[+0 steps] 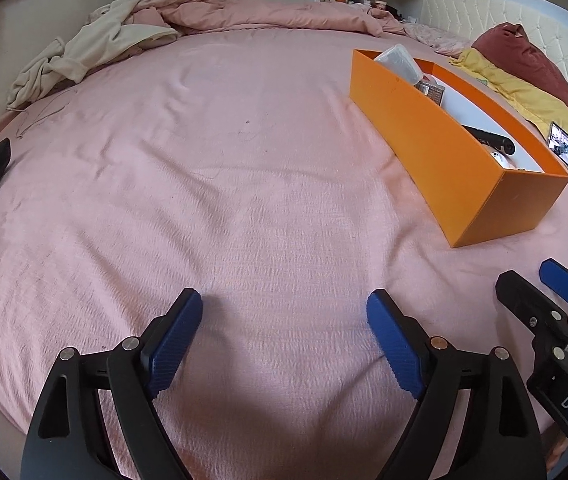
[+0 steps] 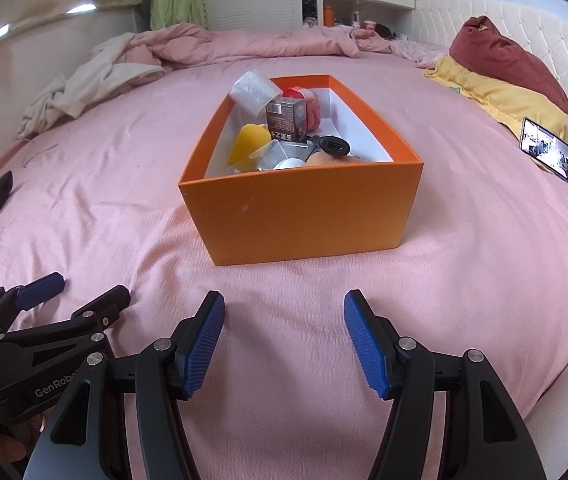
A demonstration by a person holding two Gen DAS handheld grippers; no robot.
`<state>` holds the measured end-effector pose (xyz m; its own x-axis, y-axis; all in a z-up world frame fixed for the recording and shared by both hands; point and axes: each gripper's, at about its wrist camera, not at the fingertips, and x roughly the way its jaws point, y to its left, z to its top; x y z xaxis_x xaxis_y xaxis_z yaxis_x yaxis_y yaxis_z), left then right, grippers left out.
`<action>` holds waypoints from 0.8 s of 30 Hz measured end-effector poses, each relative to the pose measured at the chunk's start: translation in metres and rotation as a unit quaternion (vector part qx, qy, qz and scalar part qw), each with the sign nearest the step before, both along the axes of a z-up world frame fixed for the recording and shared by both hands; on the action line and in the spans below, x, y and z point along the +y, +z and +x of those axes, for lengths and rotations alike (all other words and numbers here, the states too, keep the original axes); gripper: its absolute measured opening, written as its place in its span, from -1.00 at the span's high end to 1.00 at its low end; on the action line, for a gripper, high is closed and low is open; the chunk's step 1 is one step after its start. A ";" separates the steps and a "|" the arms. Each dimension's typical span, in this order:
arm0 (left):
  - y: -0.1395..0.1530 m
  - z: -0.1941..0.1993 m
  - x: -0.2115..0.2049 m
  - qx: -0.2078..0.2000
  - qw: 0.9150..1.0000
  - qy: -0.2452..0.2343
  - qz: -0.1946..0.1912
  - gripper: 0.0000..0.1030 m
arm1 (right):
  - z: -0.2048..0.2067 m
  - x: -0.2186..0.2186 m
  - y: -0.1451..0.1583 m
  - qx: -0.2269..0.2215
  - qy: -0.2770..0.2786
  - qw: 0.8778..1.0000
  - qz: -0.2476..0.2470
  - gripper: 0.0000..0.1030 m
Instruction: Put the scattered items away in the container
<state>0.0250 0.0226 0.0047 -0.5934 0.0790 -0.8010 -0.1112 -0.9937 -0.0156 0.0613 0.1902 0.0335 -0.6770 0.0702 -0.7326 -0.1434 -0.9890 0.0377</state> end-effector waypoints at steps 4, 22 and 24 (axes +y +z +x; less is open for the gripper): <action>-0.001 0.002 -0.003 0.003 1.000 0.001 0.007 -0.65 | 0.000 -0.002 0.000 0.004 0.003 1.000 0.005 -0.21; -0.001 -0.002 -0.006 -0.011 1.000 0.014 0.008 -0.67 | 0.000 -0.006 0.000 0.002 0.008 1.000 0.005 -0.21; 0.000 -0.002 -0.005 -0.012 1.000 0.014 0.007 -0.67 | -0.001 -0.006 0.000 0.002 0.009 1.000 0.004 -0.21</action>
